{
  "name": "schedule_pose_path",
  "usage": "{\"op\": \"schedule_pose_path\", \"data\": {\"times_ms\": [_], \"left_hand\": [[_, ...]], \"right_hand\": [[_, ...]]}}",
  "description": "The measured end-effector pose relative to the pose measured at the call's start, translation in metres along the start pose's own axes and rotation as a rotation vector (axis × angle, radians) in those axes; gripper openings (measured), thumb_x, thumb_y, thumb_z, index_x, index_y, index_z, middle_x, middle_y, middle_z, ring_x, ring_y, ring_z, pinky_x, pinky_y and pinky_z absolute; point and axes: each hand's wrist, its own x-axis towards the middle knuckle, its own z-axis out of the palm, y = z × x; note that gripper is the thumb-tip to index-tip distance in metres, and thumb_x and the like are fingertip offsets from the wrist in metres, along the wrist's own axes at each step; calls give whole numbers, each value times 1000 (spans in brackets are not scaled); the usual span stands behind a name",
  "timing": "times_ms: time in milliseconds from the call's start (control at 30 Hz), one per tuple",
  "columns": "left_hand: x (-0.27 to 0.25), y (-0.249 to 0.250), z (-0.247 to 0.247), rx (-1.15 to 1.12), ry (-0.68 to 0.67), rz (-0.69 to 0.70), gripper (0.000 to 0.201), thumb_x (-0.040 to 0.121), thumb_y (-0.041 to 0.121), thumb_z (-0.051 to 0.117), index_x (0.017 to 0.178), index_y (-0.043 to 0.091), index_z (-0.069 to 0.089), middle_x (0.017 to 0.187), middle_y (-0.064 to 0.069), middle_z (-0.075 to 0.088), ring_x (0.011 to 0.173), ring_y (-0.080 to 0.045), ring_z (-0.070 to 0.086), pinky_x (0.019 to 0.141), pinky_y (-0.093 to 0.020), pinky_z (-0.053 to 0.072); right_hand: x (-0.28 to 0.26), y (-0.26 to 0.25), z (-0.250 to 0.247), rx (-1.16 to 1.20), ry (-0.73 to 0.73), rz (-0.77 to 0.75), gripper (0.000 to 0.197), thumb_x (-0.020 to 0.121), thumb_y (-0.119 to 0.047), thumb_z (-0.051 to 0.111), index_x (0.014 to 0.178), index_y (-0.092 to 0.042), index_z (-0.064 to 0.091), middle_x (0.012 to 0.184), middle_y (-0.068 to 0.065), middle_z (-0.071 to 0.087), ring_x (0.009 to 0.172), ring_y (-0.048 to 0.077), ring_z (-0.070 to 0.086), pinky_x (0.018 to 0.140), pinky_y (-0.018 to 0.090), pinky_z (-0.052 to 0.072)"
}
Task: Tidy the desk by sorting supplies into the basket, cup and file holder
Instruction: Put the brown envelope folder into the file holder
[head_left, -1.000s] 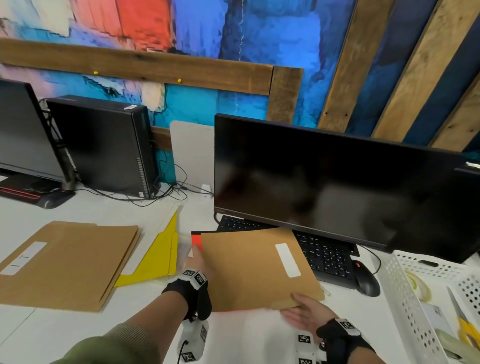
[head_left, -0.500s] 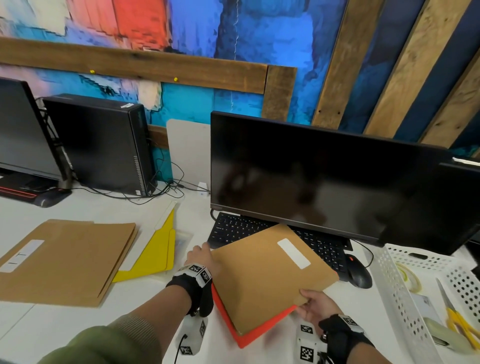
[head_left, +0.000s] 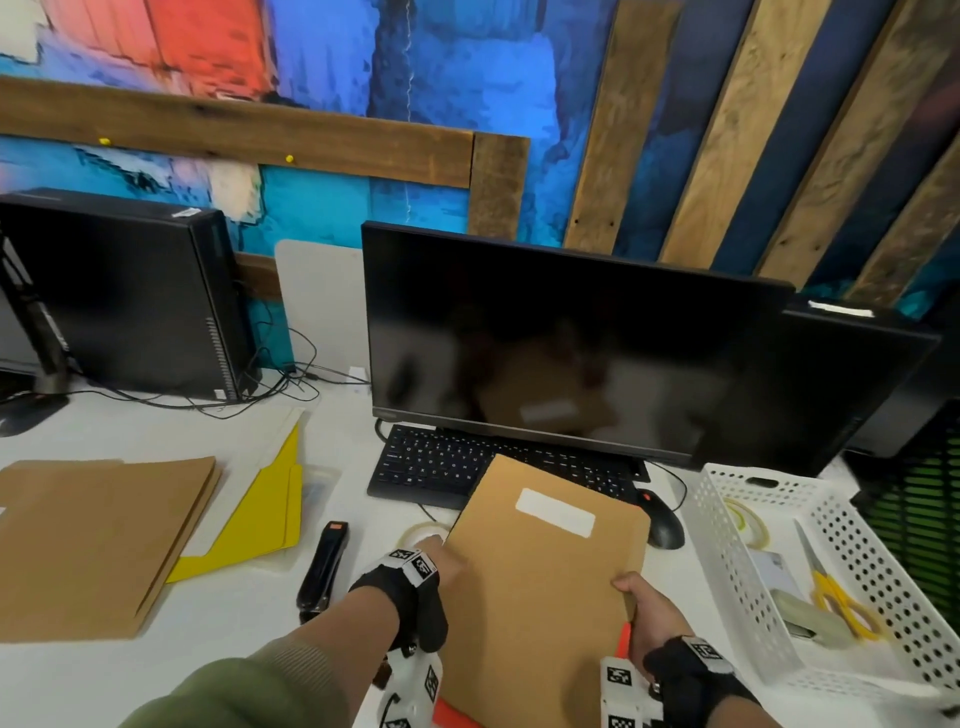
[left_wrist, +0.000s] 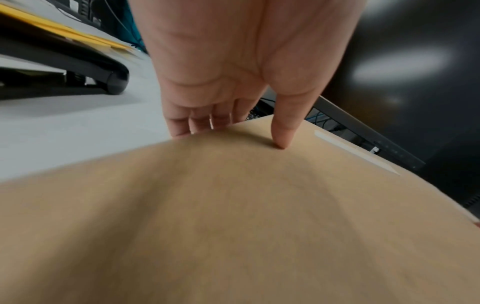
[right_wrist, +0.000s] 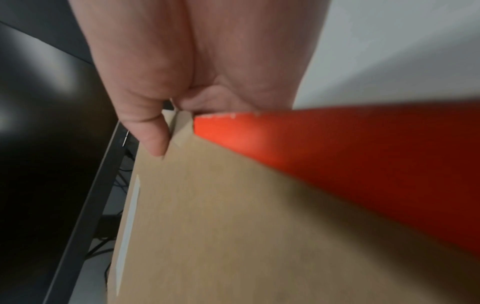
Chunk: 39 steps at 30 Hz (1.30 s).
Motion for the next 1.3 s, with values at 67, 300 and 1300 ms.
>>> {"op": "schedule_pose_path", "data": {"times_ms": [67,300,1300], "left_hand": [[-3,1,-2,34,10,28,49,90,37,53,134,16,45,131,-2,54,116,-20,55,99,-28,43],[-16,9,-19,-137,103,111,25,83,5,52,105,14,46,99,-7,57,97,-24,59,84,-31,49],[-42,83,-9,-418,264,457,57,89,10,55,139,26,34,127,1,57,119,-21,54,103,-32,41]], "right_hand": [[-1,3,1,-7,-21,-18,20,90,-12,45,99,-1,58,80,21,68,80,35,59,69,40,48],[-4,0,-2,-91,-88,-125,24,85,9,52,108,2,57,94,22,69,86,35,64,66,39,53],[-40,-75,-45,-226,-91,-569,29,87,5,55,107,-15,60,110,12,67,101,29,63,94,46,49]]}}
